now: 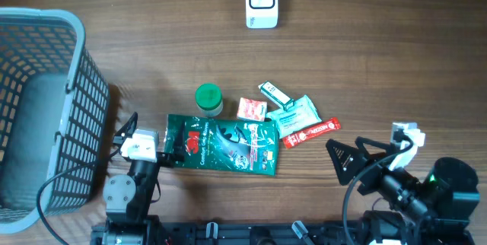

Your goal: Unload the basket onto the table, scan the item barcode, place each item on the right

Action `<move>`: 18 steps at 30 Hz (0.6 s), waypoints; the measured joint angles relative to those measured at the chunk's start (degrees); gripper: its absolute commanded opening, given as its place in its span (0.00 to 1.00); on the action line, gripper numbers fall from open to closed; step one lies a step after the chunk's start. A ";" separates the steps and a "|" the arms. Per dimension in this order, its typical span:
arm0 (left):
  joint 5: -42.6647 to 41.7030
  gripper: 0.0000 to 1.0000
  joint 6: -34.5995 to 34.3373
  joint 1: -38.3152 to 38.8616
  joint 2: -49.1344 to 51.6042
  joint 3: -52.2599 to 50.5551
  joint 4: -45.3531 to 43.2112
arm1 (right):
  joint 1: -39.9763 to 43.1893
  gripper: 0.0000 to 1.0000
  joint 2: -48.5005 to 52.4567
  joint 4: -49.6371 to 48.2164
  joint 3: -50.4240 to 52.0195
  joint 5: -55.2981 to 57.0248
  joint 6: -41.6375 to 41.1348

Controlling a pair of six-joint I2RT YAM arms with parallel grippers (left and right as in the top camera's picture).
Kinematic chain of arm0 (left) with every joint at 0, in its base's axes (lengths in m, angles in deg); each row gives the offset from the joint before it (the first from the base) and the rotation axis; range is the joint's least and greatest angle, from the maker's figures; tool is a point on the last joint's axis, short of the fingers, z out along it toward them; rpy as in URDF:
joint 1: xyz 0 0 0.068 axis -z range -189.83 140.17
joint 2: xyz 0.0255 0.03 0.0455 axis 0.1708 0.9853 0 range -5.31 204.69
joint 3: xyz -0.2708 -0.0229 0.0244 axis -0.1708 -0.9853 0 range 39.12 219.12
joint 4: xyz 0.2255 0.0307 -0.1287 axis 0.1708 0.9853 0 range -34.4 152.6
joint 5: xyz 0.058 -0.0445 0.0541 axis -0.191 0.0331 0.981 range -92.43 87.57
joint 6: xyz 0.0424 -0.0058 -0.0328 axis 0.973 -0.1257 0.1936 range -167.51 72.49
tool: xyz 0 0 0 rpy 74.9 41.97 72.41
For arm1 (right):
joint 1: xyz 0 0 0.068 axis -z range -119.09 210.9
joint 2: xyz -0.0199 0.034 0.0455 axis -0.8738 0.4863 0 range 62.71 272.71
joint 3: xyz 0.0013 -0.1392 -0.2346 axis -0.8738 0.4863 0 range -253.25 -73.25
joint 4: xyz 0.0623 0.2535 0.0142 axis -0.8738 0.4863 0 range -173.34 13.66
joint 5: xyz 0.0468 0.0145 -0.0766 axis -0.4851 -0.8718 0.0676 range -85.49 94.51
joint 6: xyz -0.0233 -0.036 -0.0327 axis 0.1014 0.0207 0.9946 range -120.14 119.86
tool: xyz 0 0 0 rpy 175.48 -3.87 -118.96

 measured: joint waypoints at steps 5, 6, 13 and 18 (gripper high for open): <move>-3.89 1.00 6.73 0.00 0.22 -0.76 -10.14 | 0.00 1.00 0.02 12.31 -0.98 1.29 -1.05; -4.39 1.00 7.52 0.00 0.22 -0.76 -9.73 | 0.00 1.00 0.02 12.26 -1.01 1.29 -1.33; -5.29 1.00 8.39 0.00 0.92 -0.83 -1.62 | 0.00 1.00 2.38 21.51 -1.27 9.97 -19.04; -5.27 1.00 8.22 0.00 1.51 -0.83 -1.60 | 0.00 1.00 9.90 23.63 -0.66 17.77 -28.79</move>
